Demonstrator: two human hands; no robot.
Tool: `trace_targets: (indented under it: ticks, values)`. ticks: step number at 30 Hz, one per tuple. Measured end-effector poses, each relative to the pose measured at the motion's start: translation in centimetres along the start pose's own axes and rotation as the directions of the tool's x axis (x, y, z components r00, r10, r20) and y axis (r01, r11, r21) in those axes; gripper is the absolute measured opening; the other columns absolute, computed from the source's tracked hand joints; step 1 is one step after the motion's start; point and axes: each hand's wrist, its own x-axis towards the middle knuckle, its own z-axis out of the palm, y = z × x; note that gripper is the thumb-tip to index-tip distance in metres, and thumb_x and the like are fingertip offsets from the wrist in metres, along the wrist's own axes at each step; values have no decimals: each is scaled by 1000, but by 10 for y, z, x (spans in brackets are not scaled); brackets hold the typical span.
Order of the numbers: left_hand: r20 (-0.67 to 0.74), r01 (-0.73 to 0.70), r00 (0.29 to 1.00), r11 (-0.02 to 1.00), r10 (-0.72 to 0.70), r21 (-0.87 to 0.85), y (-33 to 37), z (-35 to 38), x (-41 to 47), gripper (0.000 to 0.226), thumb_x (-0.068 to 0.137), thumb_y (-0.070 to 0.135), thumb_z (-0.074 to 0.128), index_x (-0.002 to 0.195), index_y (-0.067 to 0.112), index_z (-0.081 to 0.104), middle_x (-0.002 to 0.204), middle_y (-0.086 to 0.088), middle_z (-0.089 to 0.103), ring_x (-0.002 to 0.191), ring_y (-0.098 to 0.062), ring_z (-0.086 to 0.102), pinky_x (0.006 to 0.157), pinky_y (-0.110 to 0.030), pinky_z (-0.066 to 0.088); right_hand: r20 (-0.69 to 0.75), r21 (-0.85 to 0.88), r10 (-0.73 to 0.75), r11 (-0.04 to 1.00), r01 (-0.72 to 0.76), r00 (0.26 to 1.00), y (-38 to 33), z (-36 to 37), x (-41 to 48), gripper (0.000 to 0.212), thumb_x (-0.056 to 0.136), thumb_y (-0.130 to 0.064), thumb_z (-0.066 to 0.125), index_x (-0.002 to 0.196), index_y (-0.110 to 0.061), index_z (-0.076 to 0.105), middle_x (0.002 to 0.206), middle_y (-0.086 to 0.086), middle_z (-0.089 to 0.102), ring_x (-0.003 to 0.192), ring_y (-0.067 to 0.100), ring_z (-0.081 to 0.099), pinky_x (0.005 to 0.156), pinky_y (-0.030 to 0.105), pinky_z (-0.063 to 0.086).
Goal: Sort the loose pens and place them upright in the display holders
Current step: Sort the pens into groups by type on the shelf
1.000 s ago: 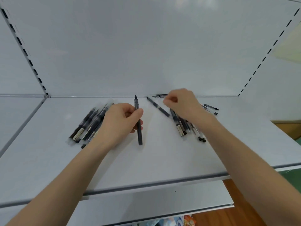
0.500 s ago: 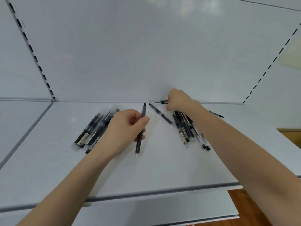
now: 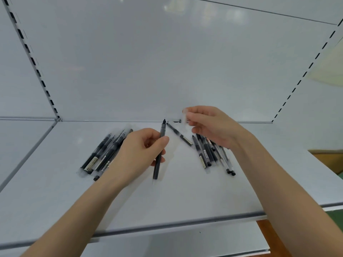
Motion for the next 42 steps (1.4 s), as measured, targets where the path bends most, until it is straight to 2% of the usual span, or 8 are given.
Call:
trace_targets:
  ticks: [3, 10, 20, 25, 30, 35, 38, 42]
  values:
    - [-4, -17, 1000, 1000, 16, -20, 3, 0, -3, 18, 86, 21, 59, 69, 14, 59, 56, 4, 62, 53, -11, 66, 63, -30, 56, -27, 123, -37, 992, 40, 999, 6, 5, -9, 13, 92, -9, 51, 86, -17, 60, 83, -4, 56, 72, 6, 53, 62, 16, 46]
    - [-101, 0, 995, 999, -4, -34, -4, -18, -5, 18, 88, 19, 58, 75, 6, 61, 51, 4, 60, 47, -10, 60, 51, -23, 52, -89, -412, -173, 903, 122, 981, 25, 19, -9, 16, 90, -11, 54, 79, -22, 56, 76, -9, 58, 64, 0, 52, 60, 9, 43]
    - [-237, 39, 970, 999, -43, -22, -14, -46, -19, 22, 88, 17, 58, 69, 7, 59, 45, 0, 53, 36, -10, 45, 37, -19, 42, 89, -605, -243, 757, 246, 966, 30, 48, 14, 11, 87, -8, 57, 95, -4, 65, 84, -2, 60, 70, 2, 52, 67, 6, 40]
    - [-269, 66, 961, 998, -70, -22, -21, -55, -25, 22, 88, 16, 58, 68, 7, 59, 48, -2, 52, 35, -8, 45, 37, -19, 42, 324, -693, -262, 589, 416, 909, 28, 64, 19, 21, 86, -18, 63, 106, -9, 66, 103, -2, 63, 87, 6, 48, 69, -3, 31]
    - [-259, 81, 963, 997, -75, 11, -23, -56, -28, 21, 88, 18, 58, 69, 8, 60, 52, -5, 54, 34, -6, 45, 37, -17, 41, 449, -747, -183, 460, 480, 874, 29, 72, 24, 26, 87, -20, 62, 110, -11, 64, 111, 4, 61, 95, 11, 47, 83, 17, 32]
    - [-240, 84, 968, 996, -78, 12, -22, -56, -28, 21, 88, 19, 57, 70, 8, 60, 52, -3, 55, 36, -7, 46, 38, -18, 42, 449, -746, -178, 465, 477, 876, 29, 69, 25, 15, 86, -23, 63, 97, -13, 66, 95, 3, 56, 86, 9, 45, 80, 19, 36]
    - [-208, 70, 976, 998, -69, 2, -20, -55, -29, 20, 88, 18, 57, 73, 5, 61, 50, -1, 55, 40, -10, 48, 40, -19, 43, 332, -647, -281, 627, 435, 900, 23, 66, 20, 4, 86, -18, 62, 87, -14, 64, 83, -7, 57, 75, -1, 50, 68, 5, 36]
    - [-167, 21, 986, 1000, -20, 3, -12, -50, -31, 20, 88, 17, 57, 73, 3, 60, 49, -1, 53, 37, -8, 44, 38, -16, 39, 169, -453, -328, 812, 369, 930, 5, 56, 10, 13, 87, -13, 61, 80, -23, 57, 80, -12, 62, 70, -8, 57, 68, 6, 44]
